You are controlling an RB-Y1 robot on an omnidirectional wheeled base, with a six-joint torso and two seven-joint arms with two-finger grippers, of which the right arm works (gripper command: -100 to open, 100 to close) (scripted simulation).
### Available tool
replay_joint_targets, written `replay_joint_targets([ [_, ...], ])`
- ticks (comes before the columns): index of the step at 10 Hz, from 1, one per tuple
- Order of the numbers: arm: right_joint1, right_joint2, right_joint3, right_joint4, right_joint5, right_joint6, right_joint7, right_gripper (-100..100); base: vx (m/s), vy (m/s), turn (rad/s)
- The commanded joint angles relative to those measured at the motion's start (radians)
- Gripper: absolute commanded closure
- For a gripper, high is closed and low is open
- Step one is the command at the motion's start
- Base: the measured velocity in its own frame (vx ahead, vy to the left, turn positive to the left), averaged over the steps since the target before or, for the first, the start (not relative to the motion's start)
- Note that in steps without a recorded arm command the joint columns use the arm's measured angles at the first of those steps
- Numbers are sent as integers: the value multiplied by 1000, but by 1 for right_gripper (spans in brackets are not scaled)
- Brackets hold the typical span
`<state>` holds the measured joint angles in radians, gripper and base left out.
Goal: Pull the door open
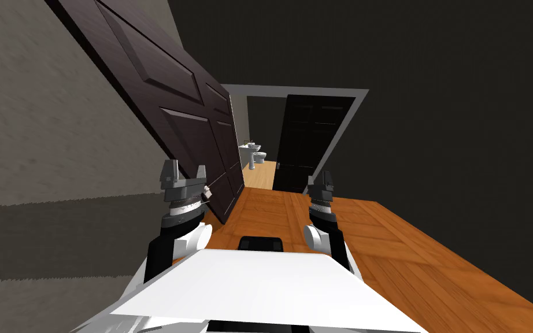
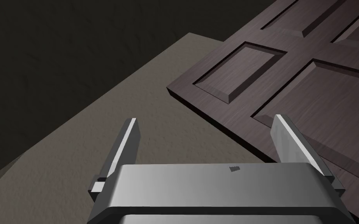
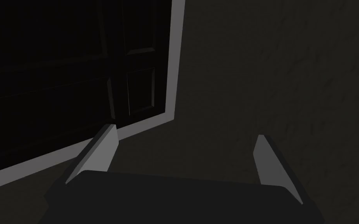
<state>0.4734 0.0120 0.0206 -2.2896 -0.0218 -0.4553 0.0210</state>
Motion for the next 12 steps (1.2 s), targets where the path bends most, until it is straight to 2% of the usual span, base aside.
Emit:
replay_joint_targets([
  [1,-14,-9,-2,38,-2,-8,-2,-100,101,3,7],
  [12,-99,-54,-11,274,-18,-58,-15,-100,115,2,7],
])
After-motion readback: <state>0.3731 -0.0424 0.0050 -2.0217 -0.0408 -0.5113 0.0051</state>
